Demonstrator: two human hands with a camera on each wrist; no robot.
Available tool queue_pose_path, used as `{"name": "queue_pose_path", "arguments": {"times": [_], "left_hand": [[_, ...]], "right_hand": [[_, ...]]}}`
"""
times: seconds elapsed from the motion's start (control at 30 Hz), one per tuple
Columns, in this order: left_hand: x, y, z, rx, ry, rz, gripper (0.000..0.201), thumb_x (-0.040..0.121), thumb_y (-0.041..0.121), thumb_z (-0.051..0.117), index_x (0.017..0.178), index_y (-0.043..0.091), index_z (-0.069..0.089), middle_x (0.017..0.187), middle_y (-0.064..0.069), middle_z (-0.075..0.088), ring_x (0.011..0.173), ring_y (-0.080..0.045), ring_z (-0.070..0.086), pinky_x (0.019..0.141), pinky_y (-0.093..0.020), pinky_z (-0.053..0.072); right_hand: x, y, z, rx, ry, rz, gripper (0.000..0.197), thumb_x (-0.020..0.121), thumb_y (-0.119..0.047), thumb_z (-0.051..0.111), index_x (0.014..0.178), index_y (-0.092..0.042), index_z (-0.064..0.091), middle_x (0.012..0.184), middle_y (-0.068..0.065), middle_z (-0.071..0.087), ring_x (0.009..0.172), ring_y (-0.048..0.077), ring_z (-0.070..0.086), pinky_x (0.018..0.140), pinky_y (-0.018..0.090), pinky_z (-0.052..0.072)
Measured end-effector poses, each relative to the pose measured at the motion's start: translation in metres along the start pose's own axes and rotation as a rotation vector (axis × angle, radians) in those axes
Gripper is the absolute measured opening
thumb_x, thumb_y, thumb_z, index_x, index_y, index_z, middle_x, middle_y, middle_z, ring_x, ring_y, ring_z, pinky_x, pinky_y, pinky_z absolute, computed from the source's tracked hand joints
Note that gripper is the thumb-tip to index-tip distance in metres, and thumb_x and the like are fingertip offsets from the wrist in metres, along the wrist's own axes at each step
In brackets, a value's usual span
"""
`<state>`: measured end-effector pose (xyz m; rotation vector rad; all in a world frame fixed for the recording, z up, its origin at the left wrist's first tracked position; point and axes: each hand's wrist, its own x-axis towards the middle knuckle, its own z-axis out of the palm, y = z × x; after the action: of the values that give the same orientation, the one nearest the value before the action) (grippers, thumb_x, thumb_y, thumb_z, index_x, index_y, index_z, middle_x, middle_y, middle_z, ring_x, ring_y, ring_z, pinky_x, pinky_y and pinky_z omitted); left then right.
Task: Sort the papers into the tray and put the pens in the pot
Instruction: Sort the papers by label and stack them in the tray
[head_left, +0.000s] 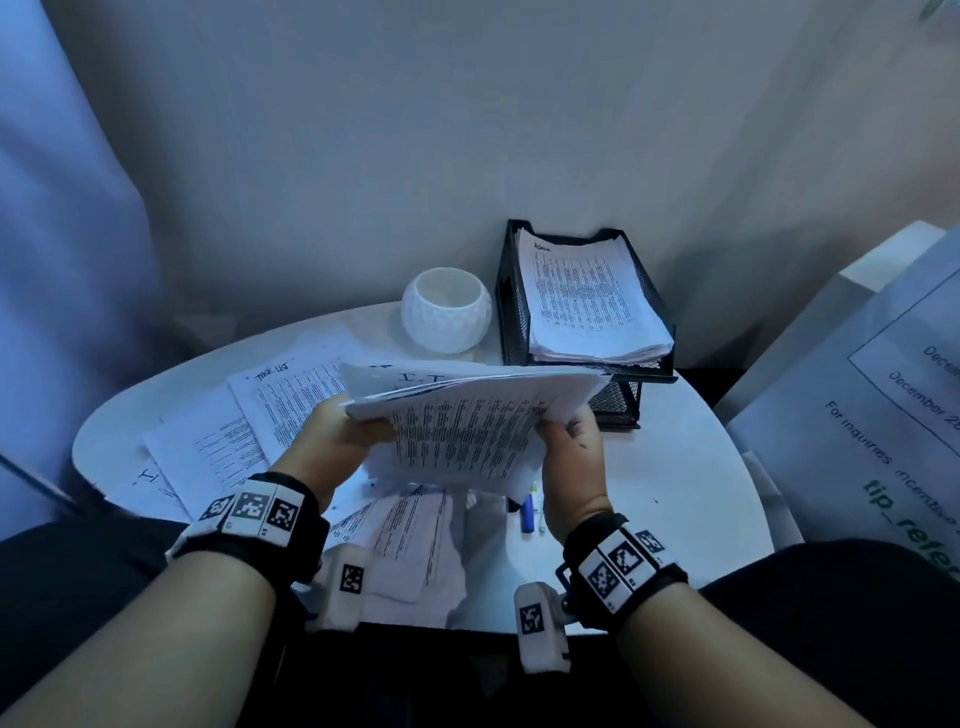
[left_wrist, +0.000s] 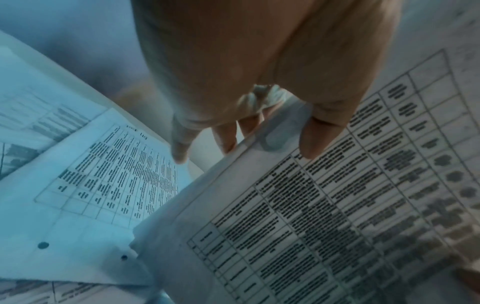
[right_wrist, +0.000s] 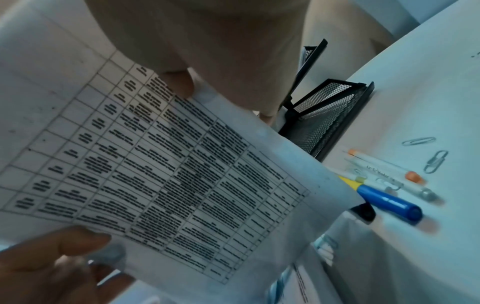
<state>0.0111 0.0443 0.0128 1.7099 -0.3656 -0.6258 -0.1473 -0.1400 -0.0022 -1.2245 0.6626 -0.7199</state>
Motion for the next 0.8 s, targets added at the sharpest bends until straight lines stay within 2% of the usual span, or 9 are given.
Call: {"name": "queue_pose_path", "arguments": {"times": [0.07, 0.13, 0.3, 0.37, 0.4, 0.47, 0.53, 0.67, 0.8], "left_hand": [[0.0, -0.003, 0.001, 0.057, 0.011, 0.003, 0.033, 0.08, -0.012, 0.067, 0.095, 0.016, 0.076, 0.109, -0.02, 0.075, 0.094, -0.028, 0.067, 0.092, -0.046, 0.053], [-0.001, -0.01, 0.004, 0.134, -0.002, 0.022, 0.02, 0.079, 0.007, 0.072, 0.098, 0.014, 0.075, 0.108, -0.027, 0.073, 0.091, -0.031, 0.069, 0.087, -0.051, 0.056], [-0.003, -0.009, 0.014, 0.25, 0.045, 0.012, 0.028, 0.1, 0.026, 0.062, 0.106, 0.0, 0.069, 0.11, -0.03, 0.07, 0.092, -0.038, 0.07, 0.09, -0.059, 0.055], [-0.001, -0.004, 0.015, 0.137, 0.098, 0.014, 0.023, 0.101, 0.027, 0.063, 0.103, 0.006, 0.072, 0.106, -0.025, 0.074, 0.092, -0.03, 0.071, 0.092, -0.059, 0.055], [0.0, -0.002, 0.014, 0.047, 0.132, 0.005, 0.017, 0.101, 0.027, 0.065, 0.102, 0.012, 0.073, 0.104, -0.018, 0.077, 0.096, -0.029, 0.073, 0.094, -0.058, 0.056], [0.004, 0.002, 0.012, -0.165, 0.199, -0.022, 0.011, 0.1, 0.023, 0.067, 0.104, 0.017, 0.075, 0.104, -0.008, 0.08, 0.1, -0.029, 0.075, 0.097, -0.053, 0.056], [0.005, 0.007, 0.011, -0.305, 0.236, -0.039, 0.012, 0.101, 0.02, 0.065, 0.108, 0.014, 0.073, 0.107, -0.007, 0.079, 0.104, -0.028, 0.074, 0.097, -0.048, 0.056], [0.006, 0.002, 0.012, -0.305, 0.295, -0.107, 0.019, 0.101, 0.022, 0.066, 0.107, 0.004, 0.064, 0.094, -0.007, 0.065, 0.103, -0.03, 0.062, 0.106, -0.052, 0.047], [0.005, -0.008, 0.013, -0.158, 0.167, -0.142, 0.023, 0.101, 0.023, 0.067, 0.106, 0.001, 0.064, 0.1, -0.019, 0.068, 0.096, -0.038, 0.067, 0.085, -0.049, 0.057]], "right_hand": [[0.0, 0.004, 0.002, -0.01, -0.043, 0.067, 0.028, 0.1, 0.003, 0.043, 0.118, -0.013, 0.059, 0.108, 0.008, 0.071, 0.102, 0.024, 0.066, 0.077, 0.035, 0.056], [0.0, 0.01, 0.003, -0.066, -0.082, 0.122, 0.032, 0.101, -0.002, 0.042, 0.123, -0.017, 0.059, 0.117, 0.008, 0.07, 0.113, 0.027, 0.064, 0.087, 0.044, 0.055], [0.002, 0.028, 0.002, -0.196, -0.087, 0.162, 0.035, 0.096, -0.006, 0.046, 0.126, -0.019, 0.059, 0.121, 0.008, 0.069, 0.115, 0.025, 0.064, 0.084, 0.039, 0.057], [0.005, 0.026, -0.002, -0.243, -0.027, 0.138, 0.027, 0.093, -0.017, 0.06, 0.119, -0.017, 0.056, 0.117, 0.013, 0.068, 0.107, 0.029, 0.067, 0.081, 0.043, 0.059], [0.007, 0.024, -0.005, -0.249, 0.015, 0.146, 0.029, 0.093, -0.017, 0.066, 0.12, -0.017, 0.054, 0.116, 0.014, 0.066, 0.1, 0.028, 0.067, 0.072, 0.037, 0.058], [0.009, 0.023, -0.011, -0.168, 0.058, 0.206, 0.047, 0.092, -0.015, 0.073, 0.13, -0.019, 0.046, 0.12, 0.009, 0.062, 0.097, 0.023, 0.067, 0.065, 0.027, 0.054], [0.007, 0.026, -0.014, -0.021, 0.022, 0.358, 0.06, 0.089, -0.017, 0.078, 0.136, -0.02, 0.039, 0.127, 0.009, 0.061, 0.1, 0.024, 0.068, 0.07, 0.031, 0.053], [-0.004, 0.041, -0.013, 0.243, -0.099, 0.603, 0.025, 0.097, -0.004, 0.062, 0.116, -0.012, 0.048, 0.097, 0.011, 0.07, 0.074, 0.027, 0.069, 0.073, 0.042, 0.06], [-0.01, 0.052, -0.011, 0.127, -0.114, 0.672, 0.024, 0.099, 0.004, 0.051, 0.119, -0.001, 0.063, 0.094, 0.015, 0.075, 0.076, 0.03, 0.071, 0.067, 0.038, 0.063]]}}
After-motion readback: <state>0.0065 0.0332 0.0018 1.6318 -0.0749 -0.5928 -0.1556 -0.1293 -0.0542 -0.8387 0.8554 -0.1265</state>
